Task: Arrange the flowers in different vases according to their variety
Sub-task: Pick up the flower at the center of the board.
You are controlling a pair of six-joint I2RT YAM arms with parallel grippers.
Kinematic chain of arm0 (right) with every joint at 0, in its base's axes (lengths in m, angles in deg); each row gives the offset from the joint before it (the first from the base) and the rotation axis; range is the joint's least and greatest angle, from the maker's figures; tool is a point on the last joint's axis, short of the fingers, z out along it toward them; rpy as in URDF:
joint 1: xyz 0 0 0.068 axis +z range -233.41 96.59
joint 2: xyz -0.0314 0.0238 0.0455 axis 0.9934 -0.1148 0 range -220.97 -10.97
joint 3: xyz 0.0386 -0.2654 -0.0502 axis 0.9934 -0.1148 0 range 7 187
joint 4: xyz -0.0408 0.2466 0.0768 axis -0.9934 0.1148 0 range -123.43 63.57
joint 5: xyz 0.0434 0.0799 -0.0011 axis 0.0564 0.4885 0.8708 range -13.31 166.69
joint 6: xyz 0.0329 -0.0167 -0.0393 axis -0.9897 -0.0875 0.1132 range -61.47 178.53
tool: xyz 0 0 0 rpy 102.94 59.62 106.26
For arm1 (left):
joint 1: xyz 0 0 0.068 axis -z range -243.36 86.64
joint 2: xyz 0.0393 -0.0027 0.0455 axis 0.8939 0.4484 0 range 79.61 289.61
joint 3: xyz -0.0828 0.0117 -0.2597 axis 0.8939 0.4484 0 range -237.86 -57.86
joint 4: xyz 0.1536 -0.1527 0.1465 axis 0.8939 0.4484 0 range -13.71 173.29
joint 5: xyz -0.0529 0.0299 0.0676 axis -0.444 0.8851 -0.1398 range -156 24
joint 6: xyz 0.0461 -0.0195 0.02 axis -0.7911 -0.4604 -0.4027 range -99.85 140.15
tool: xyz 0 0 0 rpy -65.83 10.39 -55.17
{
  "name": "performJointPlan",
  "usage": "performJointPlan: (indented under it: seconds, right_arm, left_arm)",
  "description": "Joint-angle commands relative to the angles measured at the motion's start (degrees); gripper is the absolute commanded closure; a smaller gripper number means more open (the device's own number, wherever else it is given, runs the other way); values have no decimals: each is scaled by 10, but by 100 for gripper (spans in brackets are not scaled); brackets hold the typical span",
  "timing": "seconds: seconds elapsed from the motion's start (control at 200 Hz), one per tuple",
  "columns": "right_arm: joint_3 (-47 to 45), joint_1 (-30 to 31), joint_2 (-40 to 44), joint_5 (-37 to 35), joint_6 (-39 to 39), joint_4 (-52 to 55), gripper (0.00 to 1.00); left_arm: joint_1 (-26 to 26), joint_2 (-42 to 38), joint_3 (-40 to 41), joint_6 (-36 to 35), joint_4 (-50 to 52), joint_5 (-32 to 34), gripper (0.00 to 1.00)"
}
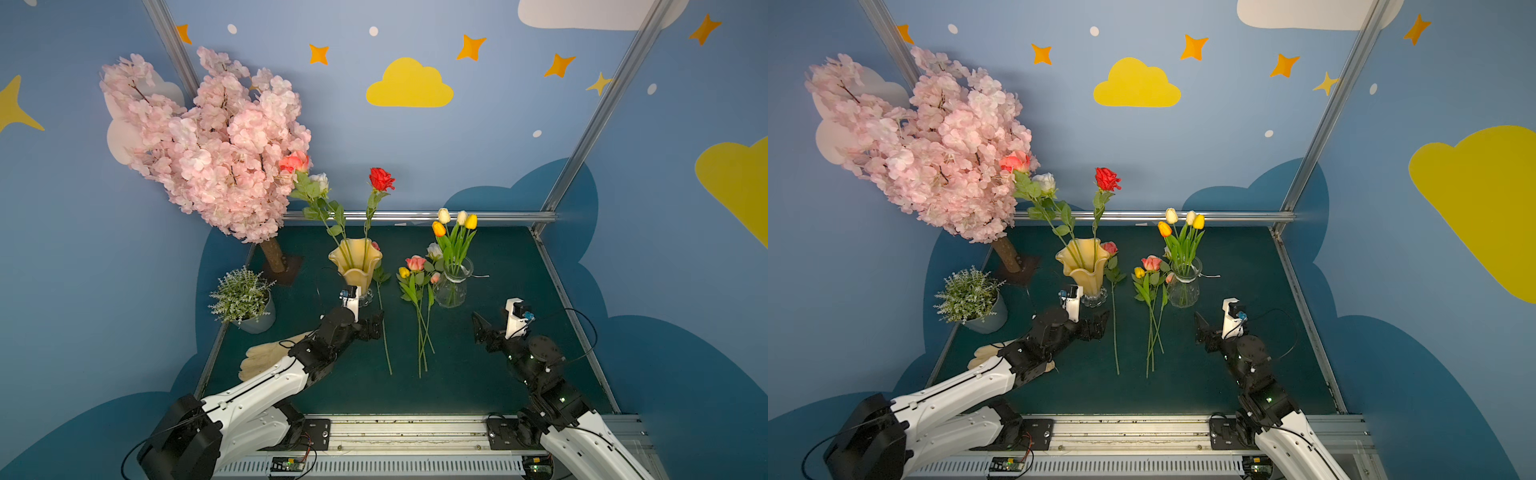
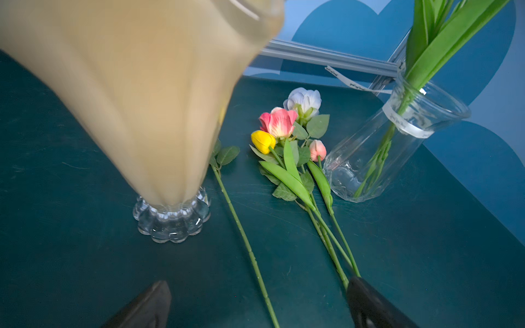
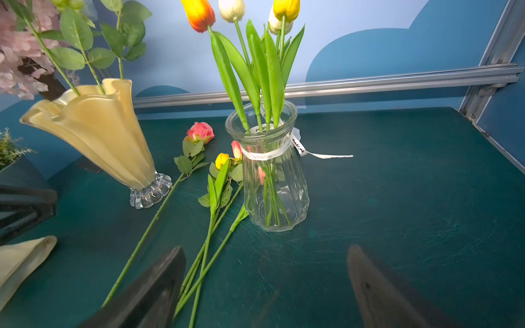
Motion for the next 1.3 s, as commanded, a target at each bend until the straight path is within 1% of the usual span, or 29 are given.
performJointPlan:
  seconds: [0.0, 0.1, 0.14, 0.275, 0.385, 0.476, 0.646, 0.931, 1.136, 1.297]
  right_arm:
    - [21, 0, 3, 2, -39, 19, 3]
    - [34, 0, -3, 46, -65, 45, 3]
    - [35, 0, -6, 53, -69, 52, 2]
    - [22, 0, -10, 29, -67, 52, 2]
    - [14, 1, -3, 26, -62, 48, 2]
    - [11, 0, 5, 29, -62, 50, 2]
    - [6, 0, 18, 30, -62, 58, 2]
    - [-11, 0, 39, 30, -53, 51, 2]
    - [-14, 0, 37, 35, -54, 46, 2]
    - [-16, 0, 31, 44, -56, 38, 2]
  left_arm:
    - [31, 21, -36, 14, 41, 36, 0]
    - [73, 58, -69, 19, 88, 74, 0]
    - [88, 77, -81, 27, 113, 91, 0]
    - [129, 138, -123, 73, 191, 137, 1]
    - [140, 190, -162, 103, 241, 141, 2]
    - [140, 232, -188, 135, 269, 137, 6]
    - [141, 316, -248, 148, 300, 110, 16]
    - [137, 417, -350, 144, 372, 109, 22]
    - [101, 438, -379, 150, 396, 107, 24]
    - [73, 453, -409, 133, 407, 110, 24]
